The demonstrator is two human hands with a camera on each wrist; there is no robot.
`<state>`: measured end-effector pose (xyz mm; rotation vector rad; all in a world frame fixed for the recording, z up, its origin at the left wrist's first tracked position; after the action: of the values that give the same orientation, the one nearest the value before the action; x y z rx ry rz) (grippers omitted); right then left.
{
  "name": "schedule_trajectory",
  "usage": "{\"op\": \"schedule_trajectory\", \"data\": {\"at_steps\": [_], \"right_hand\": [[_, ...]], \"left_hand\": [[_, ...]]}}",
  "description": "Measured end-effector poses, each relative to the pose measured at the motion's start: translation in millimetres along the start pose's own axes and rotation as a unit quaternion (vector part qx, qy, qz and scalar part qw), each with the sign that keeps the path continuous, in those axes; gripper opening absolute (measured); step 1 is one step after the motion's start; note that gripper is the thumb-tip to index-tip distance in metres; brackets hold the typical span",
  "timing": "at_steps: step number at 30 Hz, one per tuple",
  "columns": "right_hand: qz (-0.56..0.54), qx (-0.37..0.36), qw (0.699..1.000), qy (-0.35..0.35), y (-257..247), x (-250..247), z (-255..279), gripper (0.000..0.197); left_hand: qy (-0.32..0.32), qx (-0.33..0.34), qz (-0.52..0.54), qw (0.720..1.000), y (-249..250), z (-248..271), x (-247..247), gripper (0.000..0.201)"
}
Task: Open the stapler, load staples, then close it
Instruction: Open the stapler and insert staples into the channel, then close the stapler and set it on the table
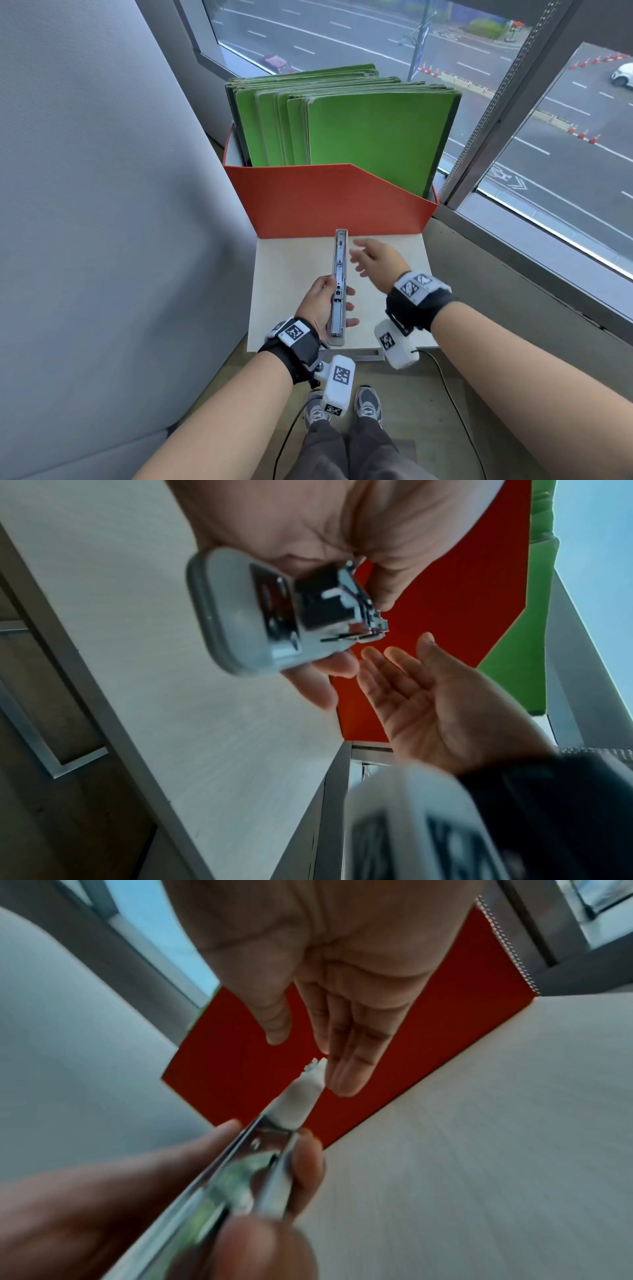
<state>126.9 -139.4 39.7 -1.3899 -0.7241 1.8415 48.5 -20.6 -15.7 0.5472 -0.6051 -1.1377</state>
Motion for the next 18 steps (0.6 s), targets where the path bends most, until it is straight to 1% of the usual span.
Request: {"op": "schedule_trajectory", "data": {"at_steps": [2, 3, 5, 6, 8, 10, 13, 15, 18], "right_hand": [[-0.031, 0.061, 0.998, -0.011, 3, 5, -18, 0.047], [-0.055, 0.08, 0.995, -0.01, 4, 7, -26, 0.047], [-0.098, 0.095, 0.991, -0.003, 3, 7, -36, 0.041], [-0.1, 0.092, 0.991, 0.0, 3, 6, -39, 0.036], [-0.079, 0.063, 0.995, 0.01, -3, 2, -38, 0.029], [-0.077, 0.007, 0.997, 0.015, -18, -4, -32, 0.025], [-0.065, -0.088, 0.994, 0.001, -45, -11, -11, 0.023], [-0.04, -0.142, 0.989, -0.014, -56, -12, 9, 0.021], [-0.058, -0.182, 0.98, -0.054, -59, -8, 43, 0.016]], "left_hand": [[-0.016, -0.002, -0.009, 1.0, -4, 6, 4, 0.025], [-0.022, -0.007, -0.009, 1.0, -6, 9, 5, 0.023], [-0.033, -0.021, 0.005, 0.999, -10, 13, 6, 0.022], [-0.035, -0.03, 0.013, 0.999, -12, 13, 5, 0.021], [-0.033, -0.05, 0.029, 0.998, -15, 12, 3, 0.019], [-0.018, -0.07, 0.04, 0.997, -19, 9, 0, 0.022], [0.012, -0.095, 0.059, 0.994, -19, 4, -5, 0.046], [0.024, -0.094, 0.072, 0.993, -15, -1, -7, 0.054], [0.037, -0.085, 0.073, 0.993, -8, -6, -8, 0.06]]}}
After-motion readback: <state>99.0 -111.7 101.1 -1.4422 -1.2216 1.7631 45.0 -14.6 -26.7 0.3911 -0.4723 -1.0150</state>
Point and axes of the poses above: each hand's wrist, its own z-axis away from the middle knuckle, its own x-axis out of the palm, y = z × x, the point moved 7 cm from there along -z, towards the middle knuckle, and after that the axes turned 9 degrees about y, right-handed, at the moved point
